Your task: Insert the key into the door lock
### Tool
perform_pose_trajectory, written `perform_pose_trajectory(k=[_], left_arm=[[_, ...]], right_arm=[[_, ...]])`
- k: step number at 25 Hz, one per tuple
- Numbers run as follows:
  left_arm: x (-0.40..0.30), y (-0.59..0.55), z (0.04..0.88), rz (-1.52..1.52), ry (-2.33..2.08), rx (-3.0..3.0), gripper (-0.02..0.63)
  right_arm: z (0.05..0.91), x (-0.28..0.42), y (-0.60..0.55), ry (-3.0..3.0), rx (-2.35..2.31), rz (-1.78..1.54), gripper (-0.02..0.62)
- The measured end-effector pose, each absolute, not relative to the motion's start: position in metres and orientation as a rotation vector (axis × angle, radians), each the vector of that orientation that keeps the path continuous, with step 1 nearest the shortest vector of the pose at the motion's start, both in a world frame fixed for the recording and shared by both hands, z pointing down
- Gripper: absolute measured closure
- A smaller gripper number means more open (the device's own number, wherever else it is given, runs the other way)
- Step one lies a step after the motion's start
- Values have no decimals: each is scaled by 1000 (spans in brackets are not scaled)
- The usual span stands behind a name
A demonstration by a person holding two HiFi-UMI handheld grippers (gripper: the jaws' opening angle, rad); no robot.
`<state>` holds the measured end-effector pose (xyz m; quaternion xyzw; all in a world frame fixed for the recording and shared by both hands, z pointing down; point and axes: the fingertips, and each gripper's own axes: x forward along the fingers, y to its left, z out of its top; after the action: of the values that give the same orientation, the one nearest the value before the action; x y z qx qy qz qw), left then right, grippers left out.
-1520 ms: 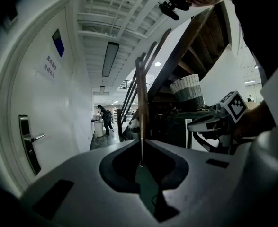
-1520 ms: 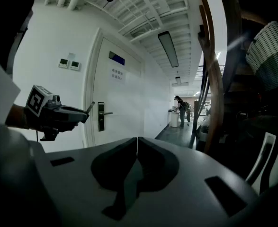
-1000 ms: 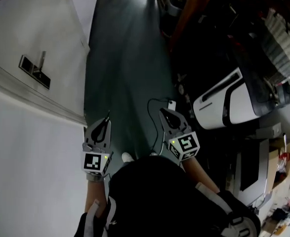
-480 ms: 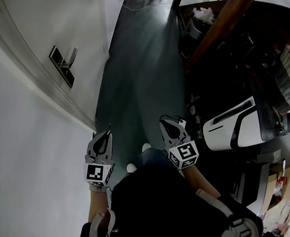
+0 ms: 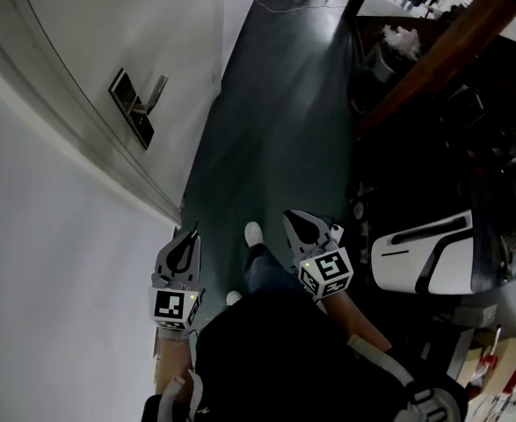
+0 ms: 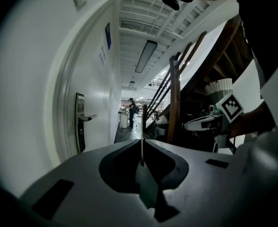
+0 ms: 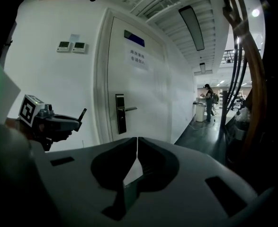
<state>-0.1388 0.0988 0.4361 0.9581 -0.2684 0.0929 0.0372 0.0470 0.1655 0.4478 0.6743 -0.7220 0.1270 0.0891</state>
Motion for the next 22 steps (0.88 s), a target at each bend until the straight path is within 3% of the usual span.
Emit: perform_pose_trajectory(k=[11,22], left_arm=[[-76,-12,446,294,-1037,2793,580],[-43,-94,457,102,-1267,2531,580]], right_arm=[[457,108,13,-2346,1758,406,577],[465,126,-101,-2540,1408,388,577]])
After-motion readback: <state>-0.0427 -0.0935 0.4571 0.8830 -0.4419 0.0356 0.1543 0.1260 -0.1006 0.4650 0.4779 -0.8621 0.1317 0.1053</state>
